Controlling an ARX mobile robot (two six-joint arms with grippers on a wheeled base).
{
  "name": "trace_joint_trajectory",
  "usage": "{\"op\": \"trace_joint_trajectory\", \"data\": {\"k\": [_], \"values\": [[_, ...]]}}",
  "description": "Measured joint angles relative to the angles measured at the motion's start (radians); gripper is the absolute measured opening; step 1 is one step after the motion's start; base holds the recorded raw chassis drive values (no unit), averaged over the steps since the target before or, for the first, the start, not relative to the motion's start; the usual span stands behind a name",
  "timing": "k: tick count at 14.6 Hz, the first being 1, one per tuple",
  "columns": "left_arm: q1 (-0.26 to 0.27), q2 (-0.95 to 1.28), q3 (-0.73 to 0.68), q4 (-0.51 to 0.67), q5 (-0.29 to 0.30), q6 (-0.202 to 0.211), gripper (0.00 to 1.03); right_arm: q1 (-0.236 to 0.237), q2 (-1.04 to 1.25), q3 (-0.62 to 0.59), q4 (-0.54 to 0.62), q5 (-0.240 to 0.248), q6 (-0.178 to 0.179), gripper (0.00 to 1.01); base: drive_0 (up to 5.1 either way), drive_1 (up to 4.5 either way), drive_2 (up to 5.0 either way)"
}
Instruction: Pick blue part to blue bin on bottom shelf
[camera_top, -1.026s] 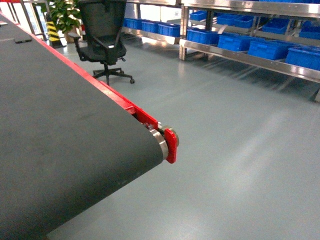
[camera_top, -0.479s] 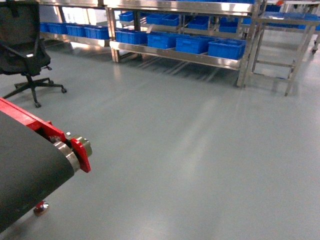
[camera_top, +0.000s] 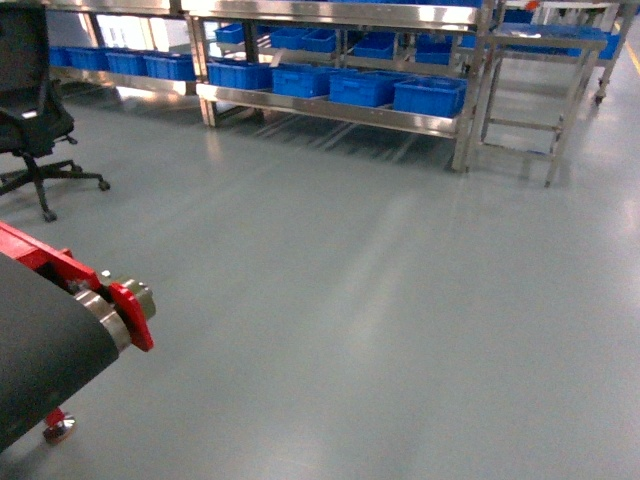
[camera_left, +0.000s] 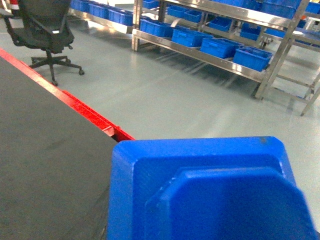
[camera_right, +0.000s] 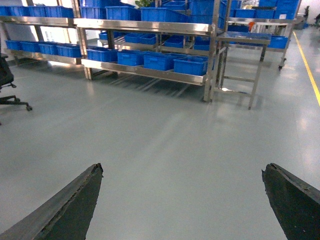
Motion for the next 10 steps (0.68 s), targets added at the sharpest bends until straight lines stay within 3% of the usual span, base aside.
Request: {"op": "trace_joint_trajectory", "data": {"k": [10], "values": [[0.0, 0.0, 0.0, 0.0, 0.0, 0.0, 0.43, 0.0, 0.0, 0.0, 0.0, 0.0, 0.0, 0.98, -1.6, -1.56, -1.6]]}}
